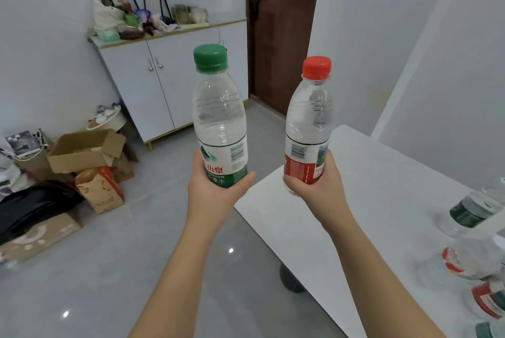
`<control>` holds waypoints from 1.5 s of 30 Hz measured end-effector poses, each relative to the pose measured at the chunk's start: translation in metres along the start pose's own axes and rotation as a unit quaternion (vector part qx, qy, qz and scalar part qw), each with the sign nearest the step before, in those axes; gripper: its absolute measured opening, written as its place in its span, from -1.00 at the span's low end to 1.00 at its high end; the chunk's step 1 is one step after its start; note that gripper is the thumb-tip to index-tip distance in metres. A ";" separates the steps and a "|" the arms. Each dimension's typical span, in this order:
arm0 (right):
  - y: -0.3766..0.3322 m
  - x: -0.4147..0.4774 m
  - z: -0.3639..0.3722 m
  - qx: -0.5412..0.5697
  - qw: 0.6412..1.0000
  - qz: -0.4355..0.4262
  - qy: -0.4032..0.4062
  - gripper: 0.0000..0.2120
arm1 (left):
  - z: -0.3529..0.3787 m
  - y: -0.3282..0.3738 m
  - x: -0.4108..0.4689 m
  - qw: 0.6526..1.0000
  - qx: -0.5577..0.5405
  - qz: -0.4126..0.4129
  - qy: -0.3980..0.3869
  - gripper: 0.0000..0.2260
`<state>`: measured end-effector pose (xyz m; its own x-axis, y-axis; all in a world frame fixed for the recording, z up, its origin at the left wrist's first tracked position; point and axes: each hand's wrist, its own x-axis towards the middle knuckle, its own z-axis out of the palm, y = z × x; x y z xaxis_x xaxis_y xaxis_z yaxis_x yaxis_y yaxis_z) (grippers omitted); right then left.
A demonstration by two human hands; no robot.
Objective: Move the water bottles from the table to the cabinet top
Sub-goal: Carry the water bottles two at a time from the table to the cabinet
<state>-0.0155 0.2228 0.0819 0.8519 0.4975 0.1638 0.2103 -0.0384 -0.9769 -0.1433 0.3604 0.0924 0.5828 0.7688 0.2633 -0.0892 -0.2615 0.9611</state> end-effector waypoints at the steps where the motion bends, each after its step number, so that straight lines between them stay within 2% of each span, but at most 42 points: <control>1: -0.001 0.007 0.009 0.003 1.000 -0.003 -0.003 -0.48 | -0.007 -0.001 0.009 1.000 0.001 0.003 0.008 -0.43; 11: 0.002 0.098 0.087 0.047 0.998 -0.027 0.017 -0.42 | -0.040 -0.034 0.104 0.998 -0.015 -0.003 0.059 -0.41; 20: 0.022 0.223 0.146 0.054 0.998 -0.025 0.024 -0.45 | -0.045 -0.072 0.241 0.996 0.013 0.000 0.083 -0.37; 30: 0.029 0.359 0.217 0.046 0.999 0.001 0.020 -0.49 | -0.055 -0.103 0.376 0.997 0.033 0.008 0.076 -0.43; 38: 0.039 0.466 0.300 0.048 0.997 0.007 0.053 -0.49 | -0.070 -0.146 0.513 0.999 0.037 0.001 0.021 -0.43; 45: 0.034 0.552 0.367 0.043 0.996 -0.016 0.082 -0.51 | -0.092 -0.166 0.641 0.999 0.032 0.039 -0.019 -0.43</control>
<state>0.2856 0.8143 0.0891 0.9141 0.3480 0.2082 0.2025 0.0530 -0.9778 0.1711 0.9507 0.1091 0.6071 0.7220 0.3318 -0.0834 -0.3573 0.9302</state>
